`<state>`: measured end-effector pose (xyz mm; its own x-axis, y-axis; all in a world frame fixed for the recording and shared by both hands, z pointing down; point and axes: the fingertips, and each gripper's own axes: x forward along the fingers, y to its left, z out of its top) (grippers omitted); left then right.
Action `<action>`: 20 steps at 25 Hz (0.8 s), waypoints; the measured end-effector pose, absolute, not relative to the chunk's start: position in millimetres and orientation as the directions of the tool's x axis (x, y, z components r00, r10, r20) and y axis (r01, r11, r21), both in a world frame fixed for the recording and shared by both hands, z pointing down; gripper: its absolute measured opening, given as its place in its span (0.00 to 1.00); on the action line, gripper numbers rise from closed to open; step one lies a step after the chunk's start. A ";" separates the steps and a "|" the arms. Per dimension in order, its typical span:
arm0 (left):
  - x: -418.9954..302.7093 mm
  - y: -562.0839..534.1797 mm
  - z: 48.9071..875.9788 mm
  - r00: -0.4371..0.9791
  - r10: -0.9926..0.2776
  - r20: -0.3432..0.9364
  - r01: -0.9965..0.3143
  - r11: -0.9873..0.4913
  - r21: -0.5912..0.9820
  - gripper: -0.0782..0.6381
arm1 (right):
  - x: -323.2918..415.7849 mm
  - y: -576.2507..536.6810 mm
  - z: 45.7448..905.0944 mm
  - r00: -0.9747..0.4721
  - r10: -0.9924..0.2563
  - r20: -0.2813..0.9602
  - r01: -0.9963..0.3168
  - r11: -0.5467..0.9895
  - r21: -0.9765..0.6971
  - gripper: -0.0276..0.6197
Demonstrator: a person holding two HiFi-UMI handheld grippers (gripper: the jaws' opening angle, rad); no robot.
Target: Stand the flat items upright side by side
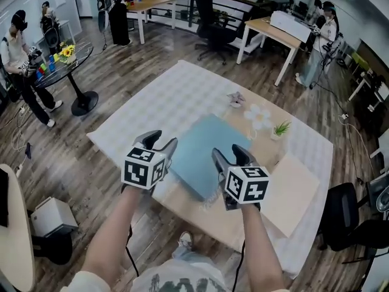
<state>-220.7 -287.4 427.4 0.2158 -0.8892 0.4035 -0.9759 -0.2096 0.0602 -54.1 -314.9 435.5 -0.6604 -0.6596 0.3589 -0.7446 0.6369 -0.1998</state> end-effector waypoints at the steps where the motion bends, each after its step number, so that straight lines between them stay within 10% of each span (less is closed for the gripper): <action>1: -220.0 -296.7 429.2 0.221 -0.886 0.408 -0.975 -0.216 0.060 0.41 | -52.8 -323.5 437.2 -0.656 -0.663 0.361 -0.749 0.631 -0.203 0.45; 20: -201.0 -407.5 461.5 0.423 -0.747 0.512 -0.894 -0.437 0.102 0.42 | 5.6 -387.7 486.5 -0.473 -0.758 0.449 -0.880 0.378 -0.288 0.45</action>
<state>-201.0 -407.5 461.5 0.4233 -0.7473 0.5122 -0.8939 -0.4367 0.1016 5.6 -387.7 486.5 -0.4731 -0.7579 0.4491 -0.8796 0.3781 -0.2885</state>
